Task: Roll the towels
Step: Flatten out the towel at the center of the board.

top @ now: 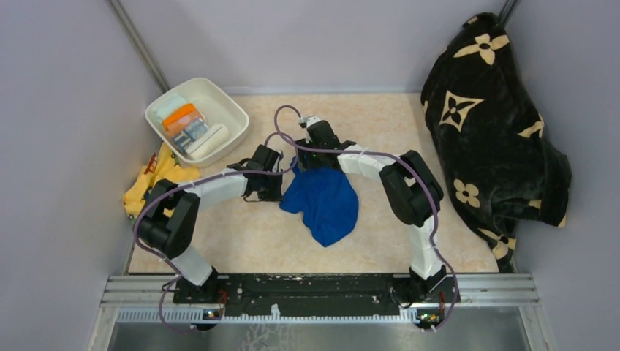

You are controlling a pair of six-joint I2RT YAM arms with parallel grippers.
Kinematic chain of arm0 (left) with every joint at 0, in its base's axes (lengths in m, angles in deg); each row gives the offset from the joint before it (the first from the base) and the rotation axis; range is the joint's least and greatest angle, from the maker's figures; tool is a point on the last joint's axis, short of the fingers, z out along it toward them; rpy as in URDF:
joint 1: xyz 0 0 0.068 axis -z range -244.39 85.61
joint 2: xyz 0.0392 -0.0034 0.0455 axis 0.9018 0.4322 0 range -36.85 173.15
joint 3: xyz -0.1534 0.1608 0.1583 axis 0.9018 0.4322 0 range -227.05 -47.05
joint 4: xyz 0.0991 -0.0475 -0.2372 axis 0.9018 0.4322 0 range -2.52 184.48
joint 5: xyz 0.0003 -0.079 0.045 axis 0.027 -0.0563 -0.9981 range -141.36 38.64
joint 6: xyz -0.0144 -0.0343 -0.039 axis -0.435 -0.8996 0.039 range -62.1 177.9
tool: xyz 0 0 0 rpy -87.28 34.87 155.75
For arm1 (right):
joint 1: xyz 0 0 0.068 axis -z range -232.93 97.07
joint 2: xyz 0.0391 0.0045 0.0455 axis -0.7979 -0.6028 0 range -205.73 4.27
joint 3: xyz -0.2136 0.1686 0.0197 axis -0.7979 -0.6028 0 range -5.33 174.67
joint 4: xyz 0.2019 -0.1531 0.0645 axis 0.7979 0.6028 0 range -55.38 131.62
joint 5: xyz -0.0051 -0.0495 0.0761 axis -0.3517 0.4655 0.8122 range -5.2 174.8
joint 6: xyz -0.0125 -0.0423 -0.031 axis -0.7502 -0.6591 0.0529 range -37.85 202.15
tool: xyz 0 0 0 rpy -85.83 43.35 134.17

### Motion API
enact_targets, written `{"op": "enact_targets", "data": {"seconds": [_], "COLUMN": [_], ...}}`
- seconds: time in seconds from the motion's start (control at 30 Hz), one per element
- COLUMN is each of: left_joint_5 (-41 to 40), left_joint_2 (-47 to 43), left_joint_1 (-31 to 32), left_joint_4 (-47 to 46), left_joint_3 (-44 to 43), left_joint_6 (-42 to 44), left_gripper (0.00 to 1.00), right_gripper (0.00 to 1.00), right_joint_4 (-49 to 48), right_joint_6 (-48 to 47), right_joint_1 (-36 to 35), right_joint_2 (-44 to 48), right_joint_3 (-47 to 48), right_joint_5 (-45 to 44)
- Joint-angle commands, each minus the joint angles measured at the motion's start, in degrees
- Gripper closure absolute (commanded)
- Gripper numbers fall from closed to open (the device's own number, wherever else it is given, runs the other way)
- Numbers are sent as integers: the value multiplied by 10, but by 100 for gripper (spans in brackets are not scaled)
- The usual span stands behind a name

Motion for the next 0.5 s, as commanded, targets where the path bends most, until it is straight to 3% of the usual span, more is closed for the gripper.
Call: {"op": "enact_targets", "data": {"seconds": [0.0, 0.17, 0.23, 0.37, 0.4, 0.47], "left_joint_5": [26, 17, 12, 8, 7, 5], "left_joint_2": [-1, -8, -13, -27, -32, -42], "left_joint_1": [-1, -3, -5, -26, -32, -49], "left_joint_4": [22, 22, 22, 25, 26, 31], "left_joint_3": [28, 35, 40, 56, 61, 69], "left_joint_6": [-14, -16, -17, -17, -17, -16], "left_gripper": [100, 100, 100, 100, 100, 100], "right_gripper": [38, 43, 56, 95, 100, 100], "right_joint_4": [-27, -21, -16, -4, 1, 13], "right_joint_6": [-11, -8, -7, 1, 2, 3], "right_joint_1": [-10, -13, -11, 10, 23, 47], "right_joint_2": [-25, -52, -51, -15, 2, 43], "right_joint_3": [39, 64, 67, 61, 56, 39], "right_joint_5": [2, -7, -26, -37, -38, -47]}}
